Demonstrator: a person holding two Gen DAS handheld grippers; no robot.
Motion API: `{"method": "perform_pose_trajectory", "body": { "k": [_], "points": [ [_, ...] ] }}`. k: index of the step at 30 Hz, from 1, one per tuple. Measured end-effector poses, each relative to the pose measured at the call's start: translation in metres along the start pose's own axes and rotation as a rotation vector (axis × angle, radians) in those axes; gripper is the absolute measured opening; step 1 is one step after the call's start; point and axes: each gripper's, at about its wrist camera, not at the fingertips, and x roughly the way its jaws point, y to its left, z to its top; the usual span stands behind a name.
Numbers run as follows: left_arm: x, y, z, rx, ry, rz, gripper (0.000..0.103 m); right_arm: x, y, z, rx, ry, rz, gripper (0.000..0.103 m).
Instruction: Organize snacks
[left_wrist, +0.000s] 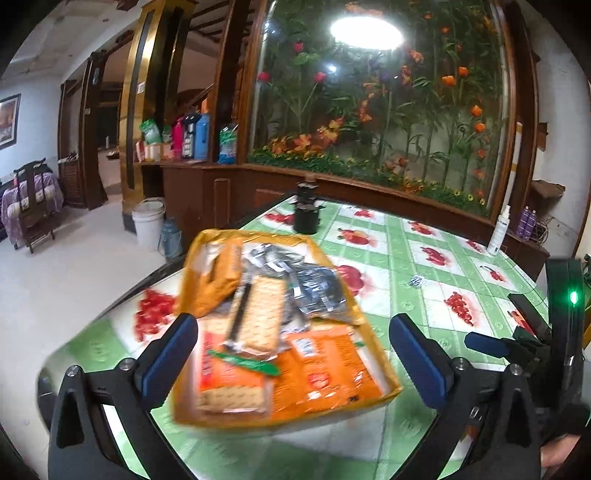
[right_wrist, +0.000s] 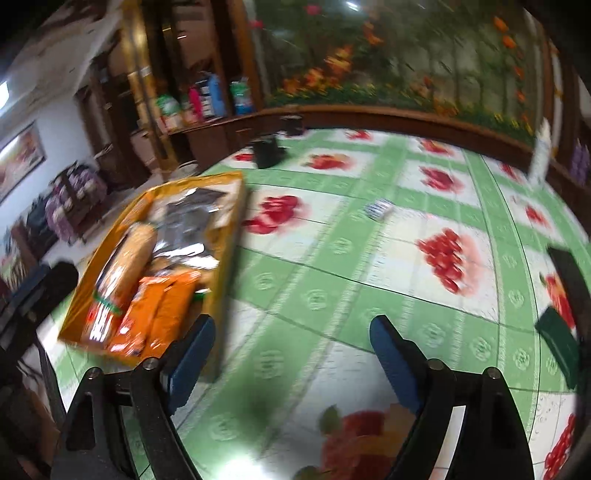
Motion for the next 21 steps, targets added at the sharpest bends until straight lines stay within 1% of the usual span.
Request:
{"method": "perform_pose_trajectory", "body": {
  "k": [3,5,6,7,8,10,13,17,20,21],
  "points": [
    [-0.009,0.016,-0.003,0.008,0.023,0.099,0.103,-0.003,0.02,-0.005,-0.064,-0.009,0.004,0.089],
    [-0.009,0.024,-0.004,0.022,0.063,0.171,0.103,-0.008,0.03,-0.008,-0.093,-0.024,0.034,0.089],
    [-0.01,0.029,-0.006,0.031,0.076,0.211,0.103,-0.01,0.033,-0.009,-0.097,-0.031,0.045,0.089],
    [-0.012,0.033,-0.008,0.033,0.073,0.229,0.103,-0.013,0.037,-0.01,-0.107,-0.045,0.056,0.089],
    [-0.014,0.039,-0.011,0.028,0.063,0.233,0.103,-0.014,0.039,-0.011,-0.117,-0.053,0.059,0.089],
    [-0.016,0.048,-0.017,0.017,0.057,0.212,0.103,-0.016,0.044,-0.013,-0.136,-0.068,0.059,0.09],
    [-0.015,0.057,-0.019,0.015,0.073,0.215,0.103,-0.016,0.049,-0.015,-0.165,-0.067,0.057,0.09],
    [-0.014,0.058,-0.022,0.027,0.068,0.28,0.103,-0.015,0.054,-0.017,-0.193,-0.064,0.059,0.09],
    [-0.009,0.062,-0.023,-0.001,0.086,0.258,0.103,-0.014,0.057,-0.018,-0.22,-0.066,0.062,0.096],
    [-0.007,0.064,-0.023,-0.005,0.091,0.262,0.103,-0.014,0.058,-0.019,-0.226,-0.067,0.062,0.098]
  ]
}}
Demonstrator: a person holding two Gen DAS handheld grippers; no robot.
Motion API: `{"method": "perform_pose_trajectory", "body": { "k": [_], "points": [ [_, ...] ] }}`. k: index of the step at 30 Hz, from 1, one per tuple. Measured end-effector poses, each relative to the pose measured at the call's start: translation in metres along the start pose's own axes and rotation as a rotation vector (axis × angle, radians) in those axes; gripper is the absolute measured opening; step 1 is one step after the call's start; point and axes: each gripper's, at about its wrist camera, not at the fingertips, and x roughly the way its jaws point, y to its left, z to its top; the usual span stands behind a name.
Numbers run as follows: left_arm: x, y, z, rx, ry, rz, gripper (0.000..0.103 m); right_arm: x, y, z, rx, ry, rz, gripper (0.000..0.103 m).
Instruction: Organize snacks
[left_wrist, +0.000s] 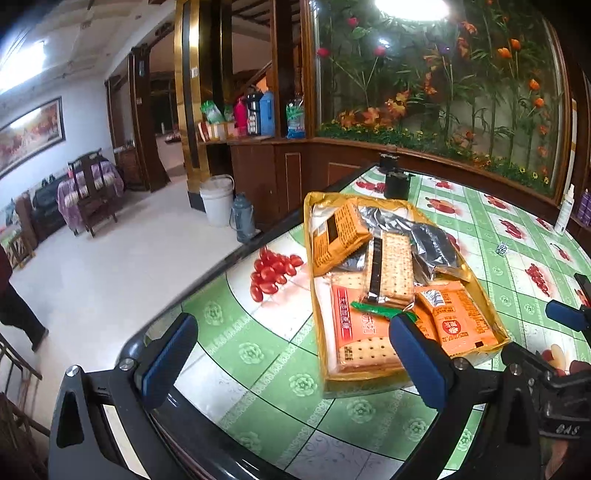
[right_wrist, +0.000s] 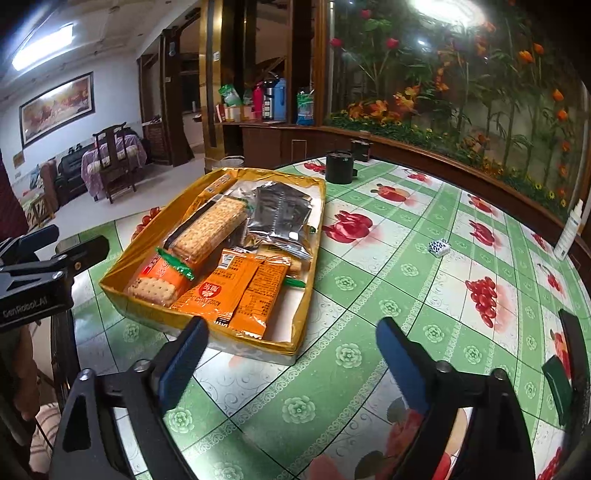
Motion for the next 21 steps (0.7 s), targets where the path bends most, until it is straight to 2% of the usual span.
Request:
{"method": "perform_pose_trajectory", "body": {
  "k": [3,6,21],
  "points": [
    [0.0024,-0.0003,-0.0014,0.01,-0.011,0.047,0.103,-0.0023,0.0038,-0.0005,-0.02,-0.013,0.01,0.102],
    [0.0039,-0.0017,-0.0015,0.023,-0.016,0.072,0.103,-0.0042,0.0067,-0.0013,-0.033,-0.02,0.012,0.102],
    [0.005,-0.0064,-0.0058,0.04,-0.017,0.095,0.103,-0.0068,0.0074,-0.0016,-0.042,-0.023,0.033,0.102]
  ]
}}
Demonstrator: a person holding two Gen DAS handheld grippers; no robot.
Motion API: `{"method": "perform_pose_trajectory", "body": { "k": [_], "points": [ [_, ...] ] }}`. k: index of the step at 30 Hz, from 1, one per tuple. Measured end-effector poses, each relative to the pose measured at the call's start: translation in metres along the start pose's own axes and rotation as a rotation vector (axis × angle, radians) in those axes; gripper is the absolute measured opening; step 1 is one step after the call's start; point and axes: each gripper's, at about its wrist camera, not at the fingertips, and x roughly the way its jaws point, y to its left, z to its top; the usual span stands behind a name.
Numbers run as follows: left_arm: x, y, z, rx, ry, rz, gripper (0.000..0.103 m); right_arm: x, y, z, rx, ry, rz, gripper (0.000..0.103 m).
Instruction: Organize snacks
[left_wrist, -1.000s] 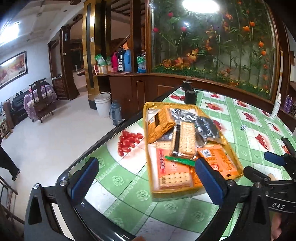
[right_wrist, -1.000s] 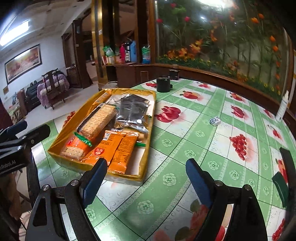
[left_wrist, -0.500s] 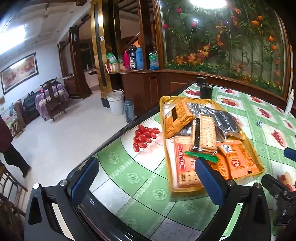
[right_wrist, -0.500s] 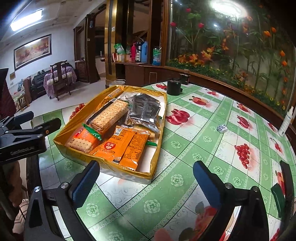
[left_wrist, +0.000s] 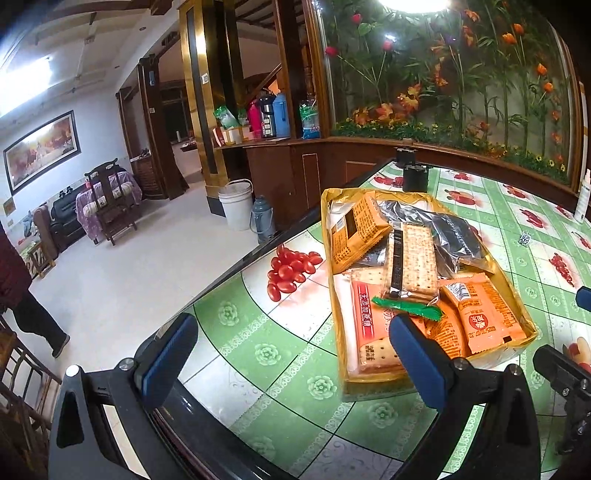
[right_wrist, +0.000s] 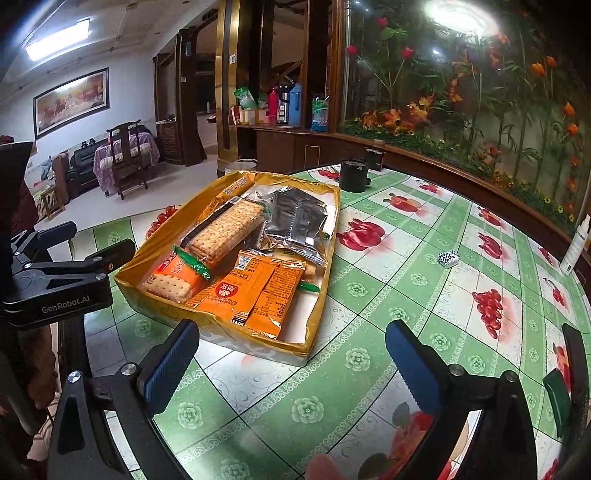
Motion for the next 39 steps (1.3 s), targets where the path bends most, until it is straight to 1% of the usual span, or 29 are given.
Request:
{"method": "perform_pose_trajectory", "body": {
  "k": [6,11,15,18,23,32,39],
  "points": [
    [0.005,-0.003,0.0,0.0,0.021,-0.005,0.103,0.001,-0.003,0.0,0.01,0.007,0.01,0.102],
    [-0.004,-0.003,0.003,-0.007,0.038,-0.015,0.103,0.002,-0.013,0.0,0.053,0.017,0.029,0.102],
    [-0.018,-0.007,0.003,0.024,0.013,0.009,0.103,0.004,-0.018,-0.001,0.074,0.027,0.042,0.102],
    [-0.02,-0.013,0.001,0.05,0.021,0.017,0.103,0.007,-0.019,-0.002,0.086,0.042,0.059,0.102],
    [-0.02,-0.016,0.001,0.045,0.048,-0.013,0.103,0.003,-0.025,-0.002,0.11,0.027,0.059,0.102],
    [-0.028,-0.019,0.001,0.059,0.029,0.013,0.103,0.004,-0.028,-0.002,0.118,0.035,0.055,0.102],
    [-0.028,-0.022,0.002,0.066,0.036,0.002,0.103,0.005,-0.029,-0.002,0.117,0.035,0.049,0.102]
  ]
}}
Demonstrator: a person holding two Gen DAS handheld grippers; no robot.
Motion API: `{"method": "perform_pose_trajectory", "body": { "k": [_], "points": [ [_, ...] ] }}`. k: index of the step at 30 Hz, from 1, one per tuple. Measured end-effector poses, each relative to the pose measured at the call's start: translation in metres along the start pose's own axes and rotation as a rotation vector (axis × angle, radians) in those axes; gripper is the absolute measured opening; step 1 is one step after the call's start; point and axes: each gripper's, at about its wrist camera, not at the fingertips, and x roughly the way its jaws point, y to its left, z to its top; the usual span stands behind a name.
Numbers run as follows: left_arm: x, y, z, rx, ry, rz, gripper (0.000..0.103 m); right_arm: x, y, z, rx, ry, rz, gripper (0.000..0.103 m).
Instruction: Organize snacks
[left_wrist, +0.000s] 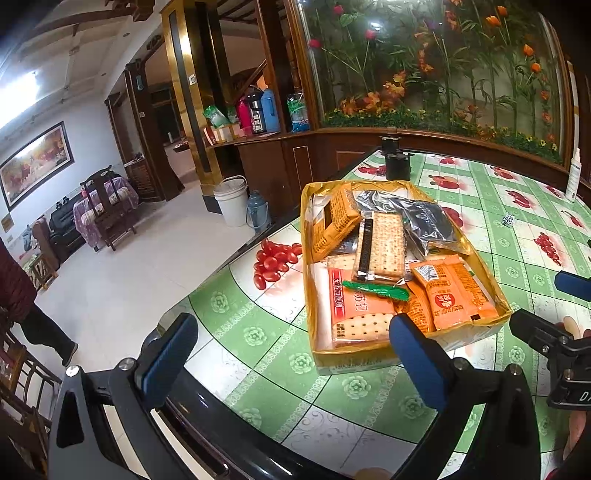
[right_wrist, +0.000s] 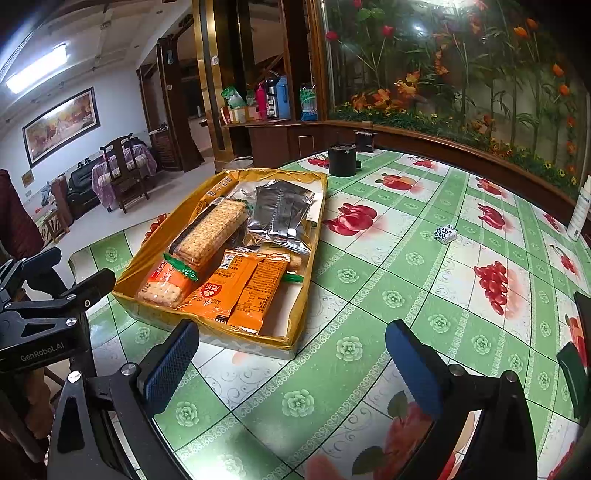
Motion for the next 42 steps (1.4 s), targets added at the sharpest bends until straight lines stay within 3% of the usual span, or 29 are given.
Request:
{"method": "perform_pose_trajectory", "body": {
  "k": [19,35,42],
  "points": [
    [-0.006,-0.007,0.001,0.004,-0.005,-0.009,0.103,0.002,-0.002,-0.001,-0.002,0.007,-0.009,0.102],
    [-0.048,-0.021,0.005,0.041,-0.038,-0.03,0.103,-0.003,-0.014,0.001,0.034,-0.016,-0.062,0.102],
    [-0.069,-0.024,0.009,0.052,-0.036,-0.077,0.103,-0.003,-0.027,0.0,0.076,-0.013,-0.12,0.102]
  ]
}}
